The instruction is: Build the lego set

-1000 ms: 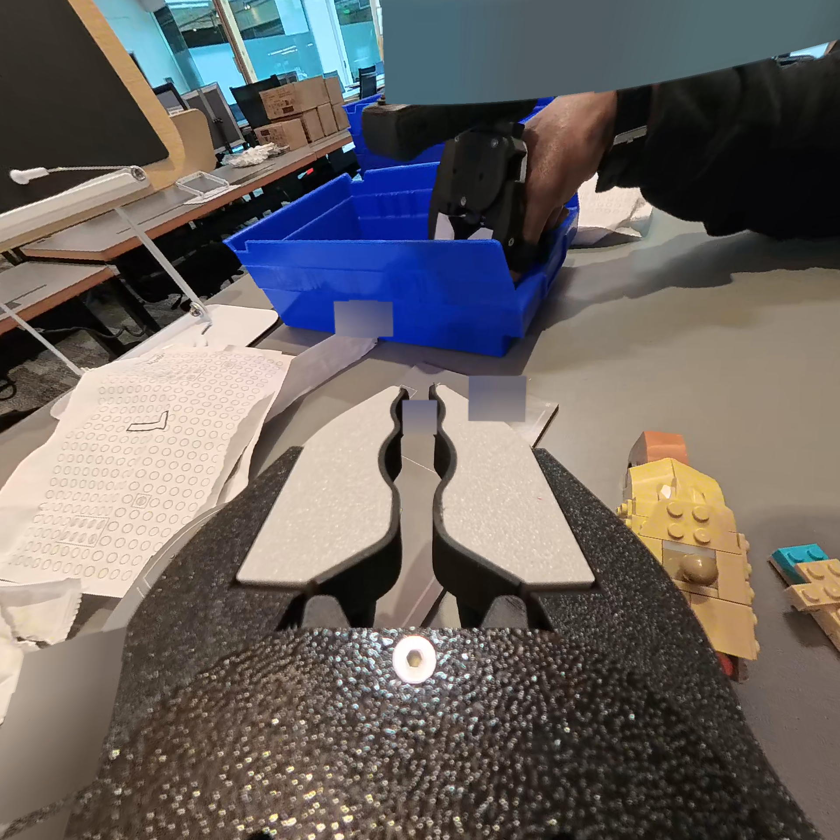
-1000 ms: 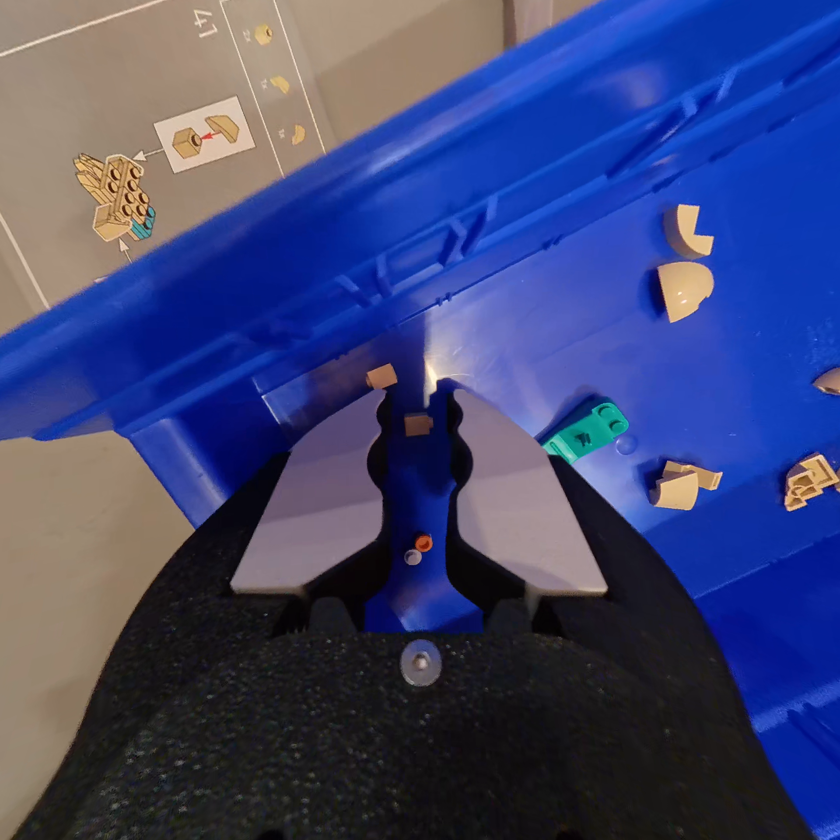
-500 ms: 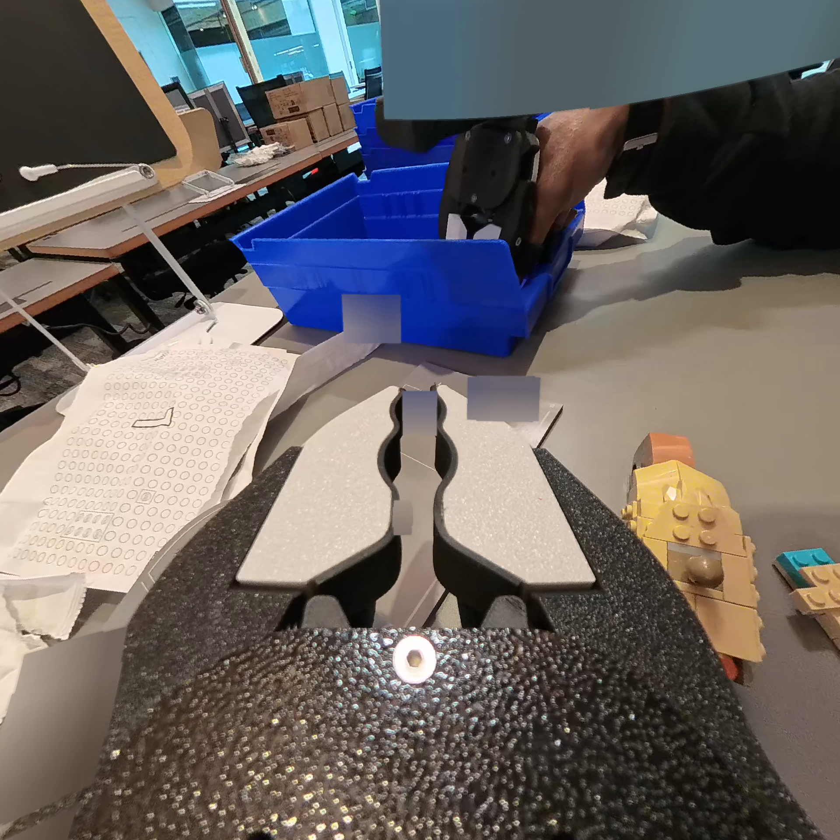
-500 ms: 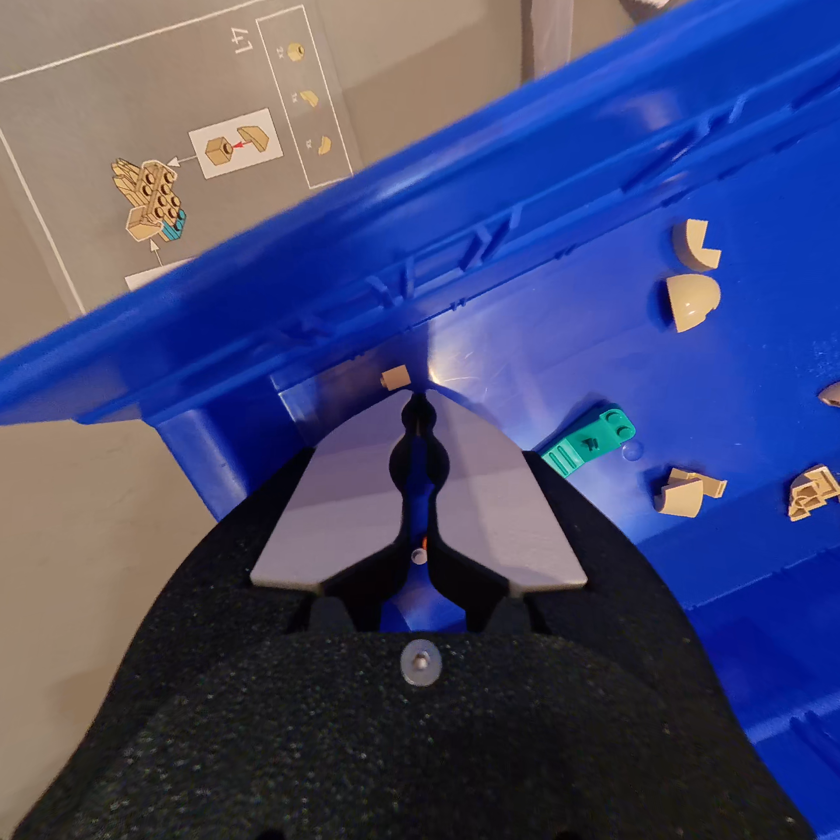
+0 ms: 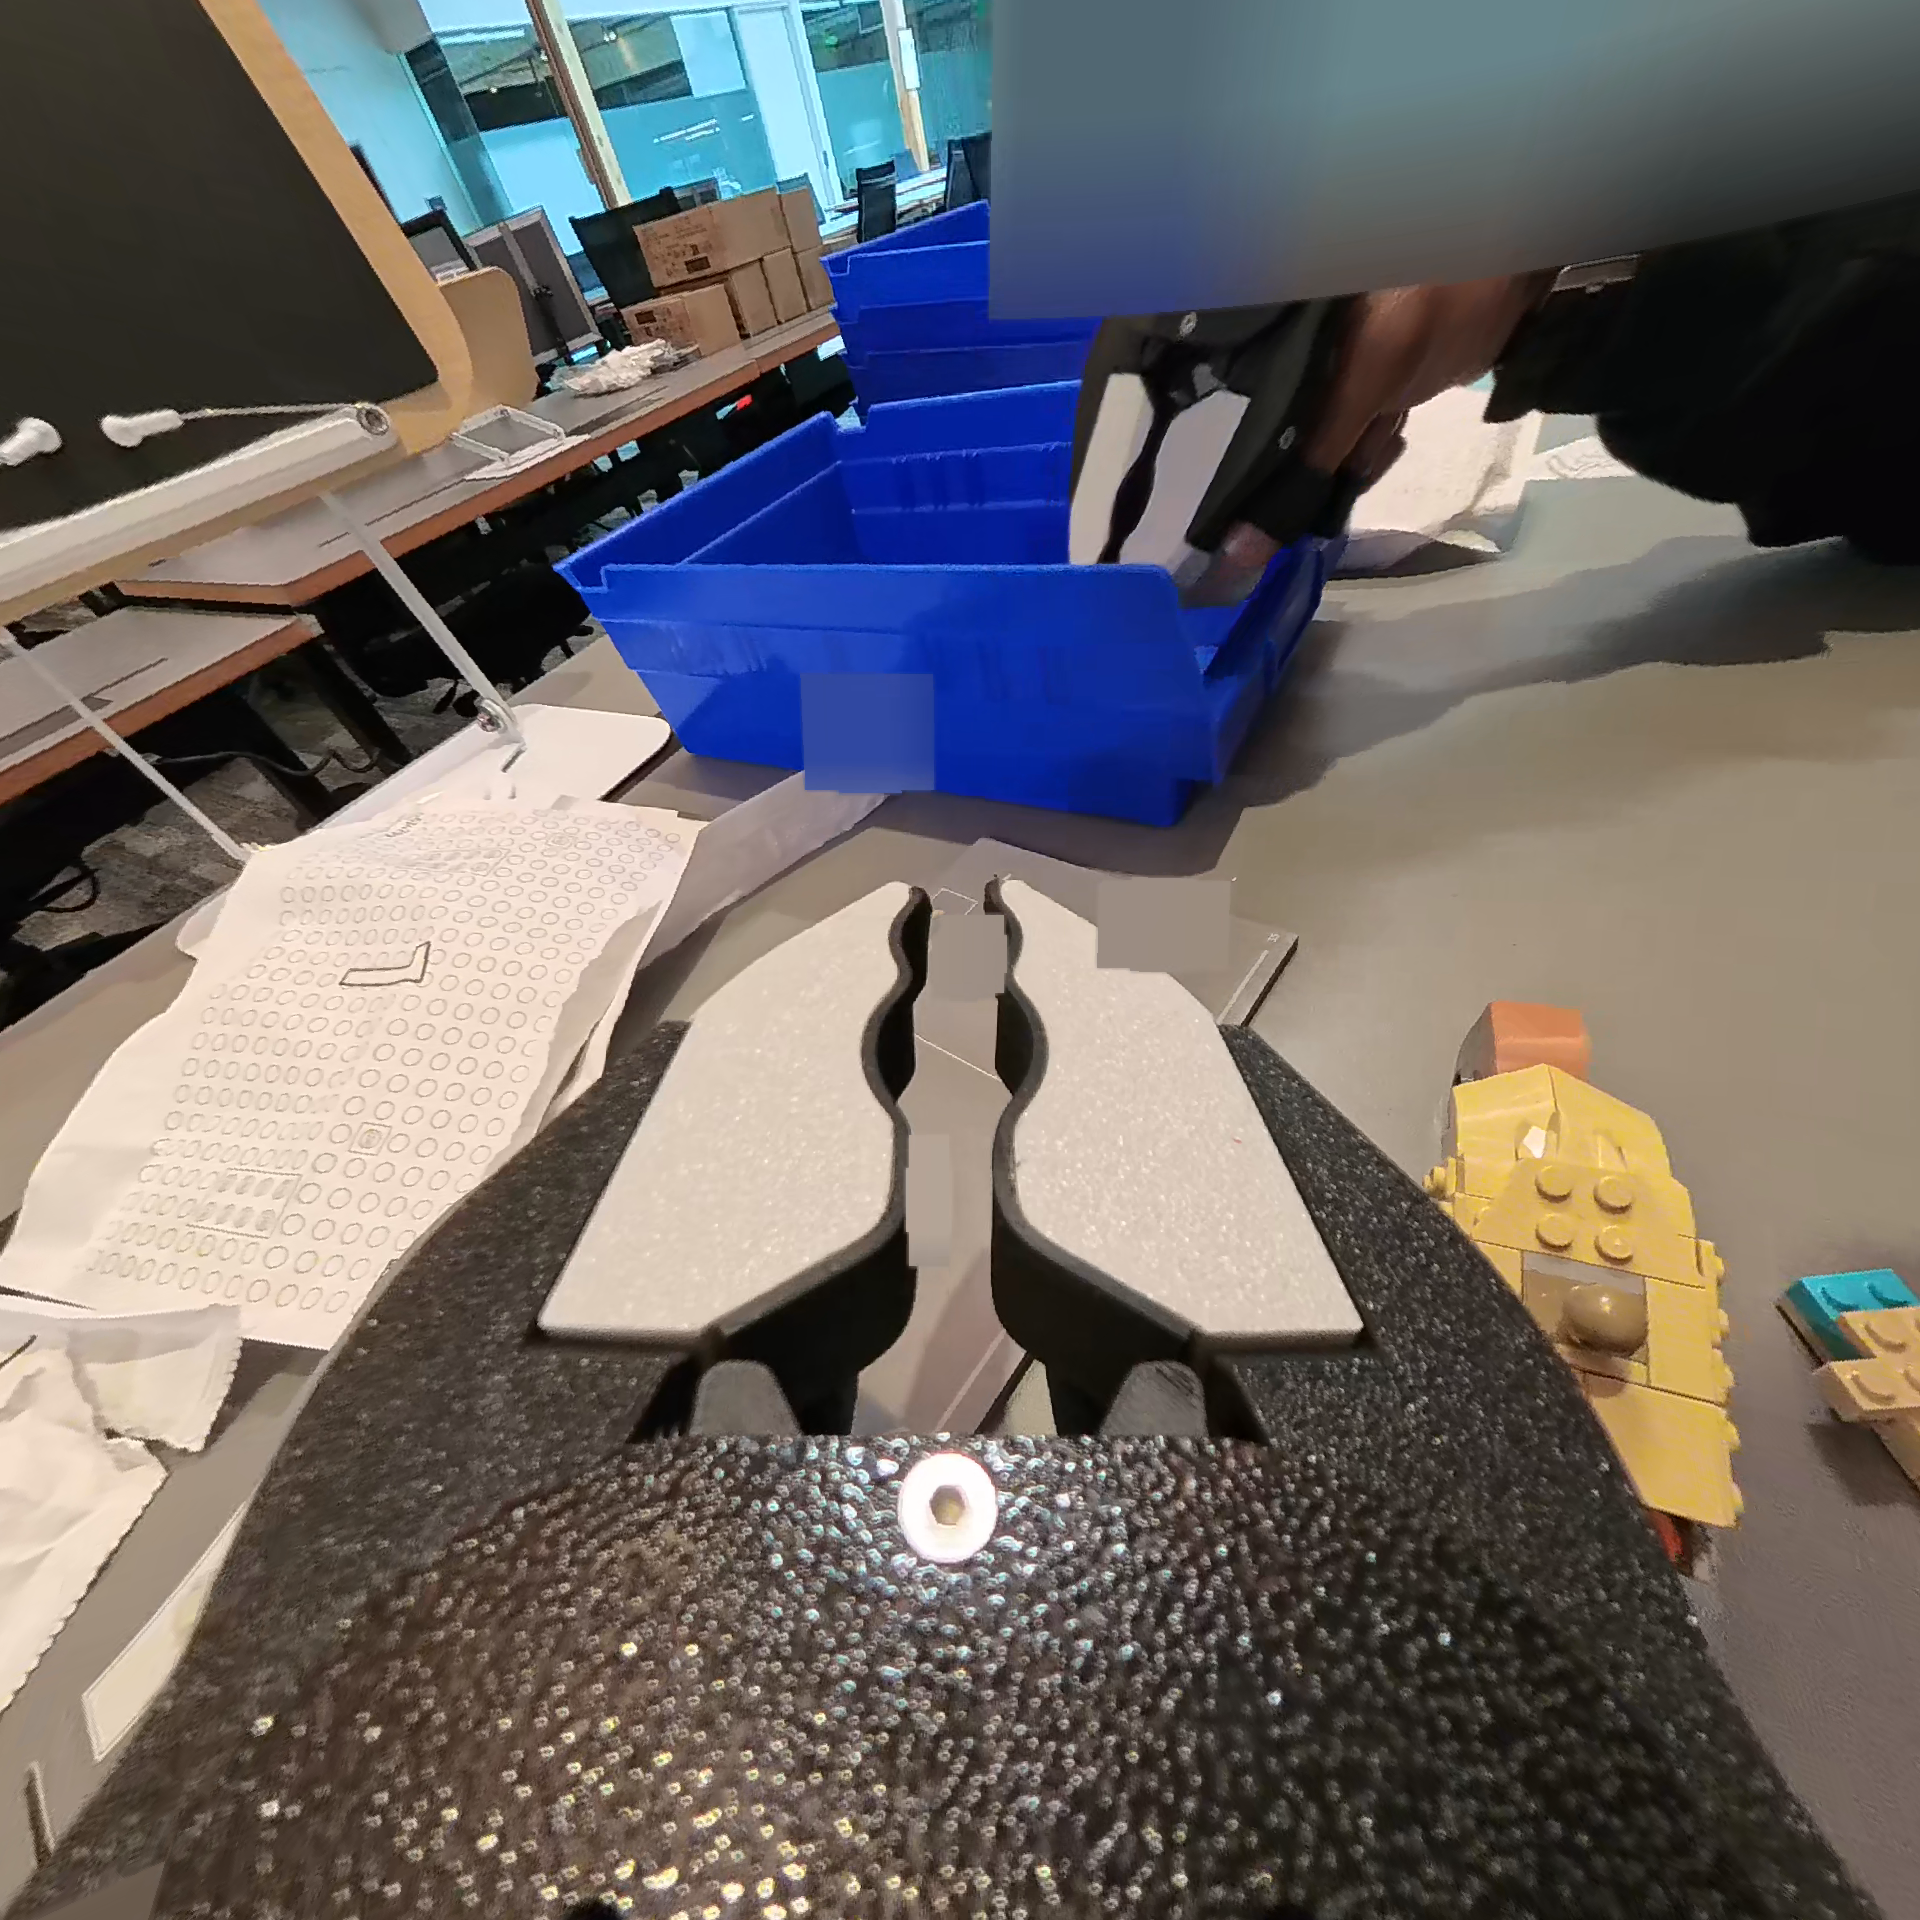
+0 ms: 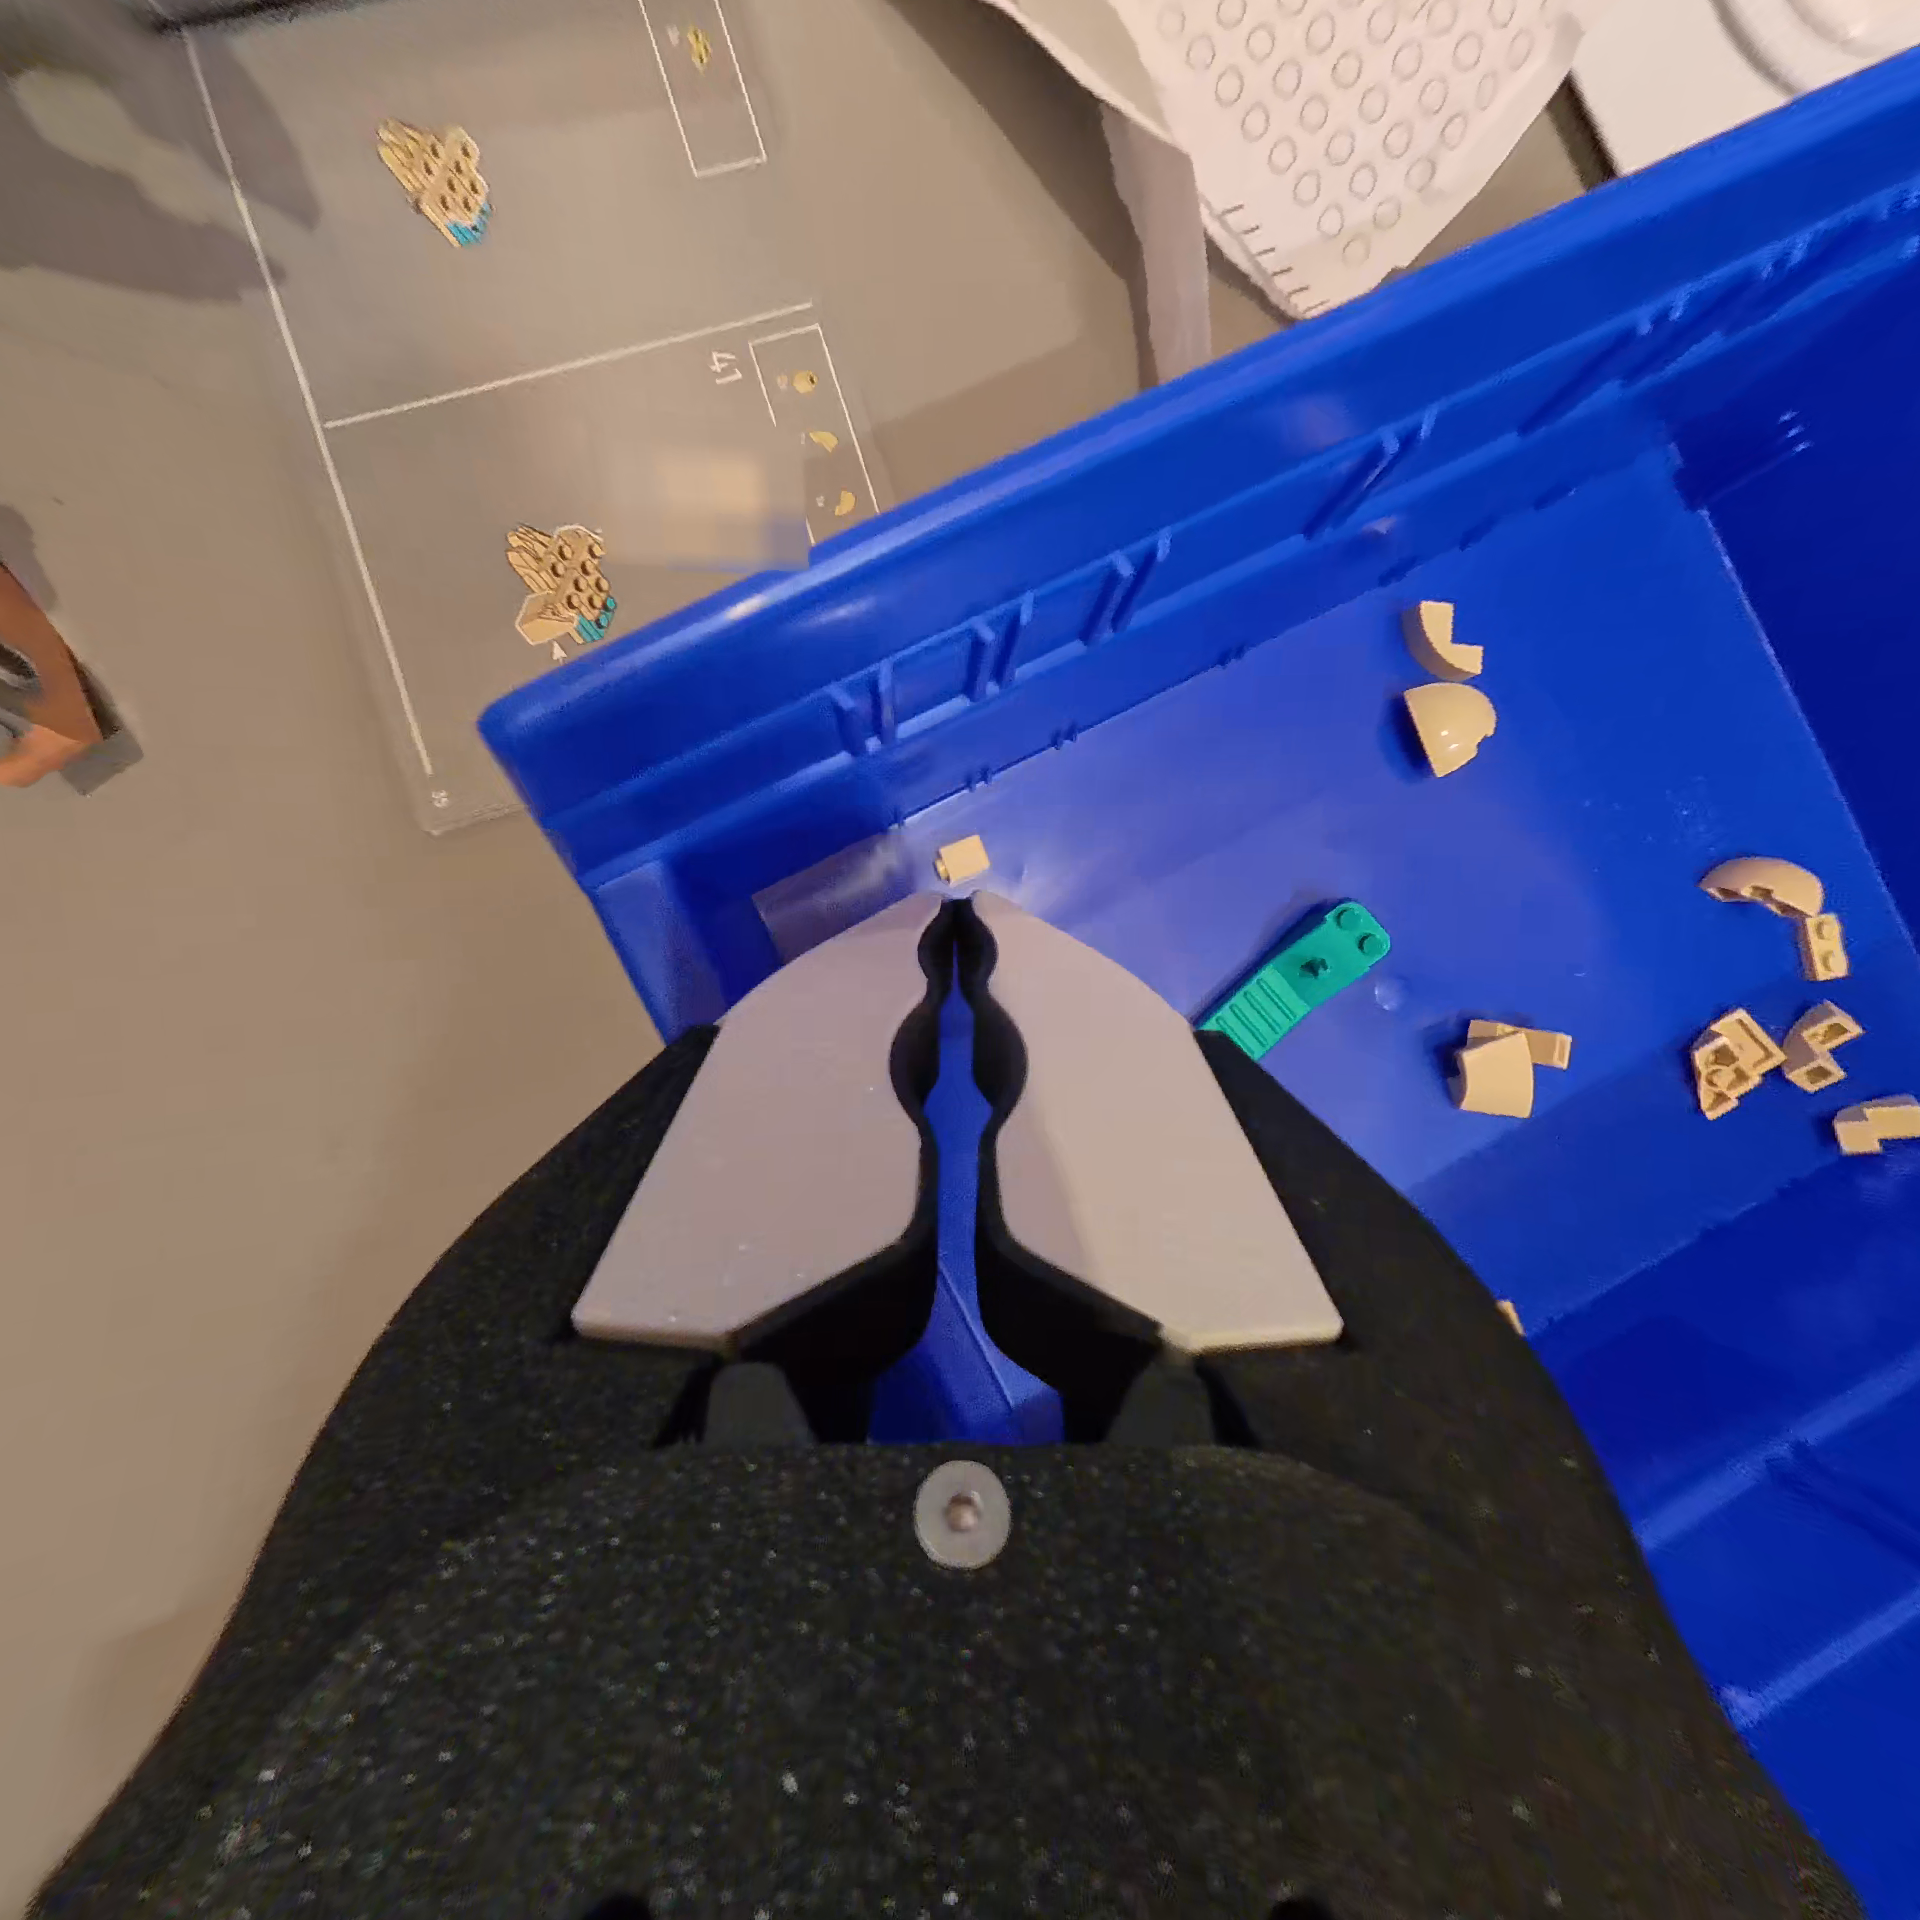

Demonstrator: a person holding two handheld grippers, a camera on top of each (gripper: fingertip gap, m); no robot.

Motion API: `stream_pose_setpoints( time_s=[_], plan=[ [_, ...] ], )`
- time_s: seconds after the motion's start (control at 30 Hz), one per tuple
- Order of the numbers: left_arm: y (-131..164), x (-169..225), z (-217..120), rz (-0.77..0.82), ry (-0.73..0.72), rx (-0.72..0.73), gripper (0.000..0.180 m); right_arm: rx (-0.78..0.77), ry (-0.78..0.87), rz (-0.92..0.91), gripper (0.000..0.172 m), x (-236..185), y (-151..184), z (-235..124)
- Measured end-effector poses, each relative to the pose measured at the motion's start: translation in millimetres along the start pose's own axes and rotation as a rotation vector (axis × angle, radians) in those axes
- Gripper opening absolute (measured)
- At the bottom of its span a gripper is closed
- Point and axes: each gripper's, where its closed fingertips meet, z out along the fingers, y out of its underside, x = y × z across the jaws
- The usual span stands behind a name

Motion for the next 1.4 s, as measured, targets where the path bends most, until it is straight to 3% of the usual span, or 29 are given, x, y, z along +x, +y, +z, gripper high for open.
stream_pose_setpoints(
  time_s=[0.27, 0.4, 0.53, 0.67, 1.03, 1.13, 1.27, 1.4],
  plan=[
    [-5.2, 6.4, 0.3, 0.022, 0.005, 0.009, 0.01, 0.11, 0.044, -0.016, 0.0, -10.3, -1.0, -22.9],
    [-5.4, 8.6, 2.5, 0.017, 0.01, 0.013, 0.01, 0.02, 0.049, -0.005, 0.001, -2.0, 4.8, -14.0],
    [-1.2, 10.6, 5.0, 0.032, 0.01, -0.002, 0.01, -0.057, 0.012, 0.071, 0.017, 8.2, 4.9, 6.0],
    [-1.5, 6.5, 3.0, 0.037, -0.006, -0.002, 0.01, -0.15, 0.068, 0.064, 0.022, 19.7, 16.8, 12.6],
    [-5.0, 1.9, -1.2, 0.039, -0.017, 0.006, 0.01, -0.308, -0.029, 0.025, 0.033, 18.6, 32.6, 33.2],
    [-6.8, 0.5, -2.6, 0.037, -0.021, 0.013, 0.01, -0.3, -0.063, 0.019, 0.012, 13.2, 30.9, 35.6],
    [-6.8, 0.3, -3.1, 0.039, -0.022, 0.012, 0.01, -0.267, -0.064, -0.005, 0.012, 8.6, 26.9, 28.9],
    [-9.4, -1.4, -5.0, 0.047, -0.032, 0.017, 0.01, -0.071, -0.12, -0.078, 0.012, -21.6, -1.8, -14.3]
  ],
)
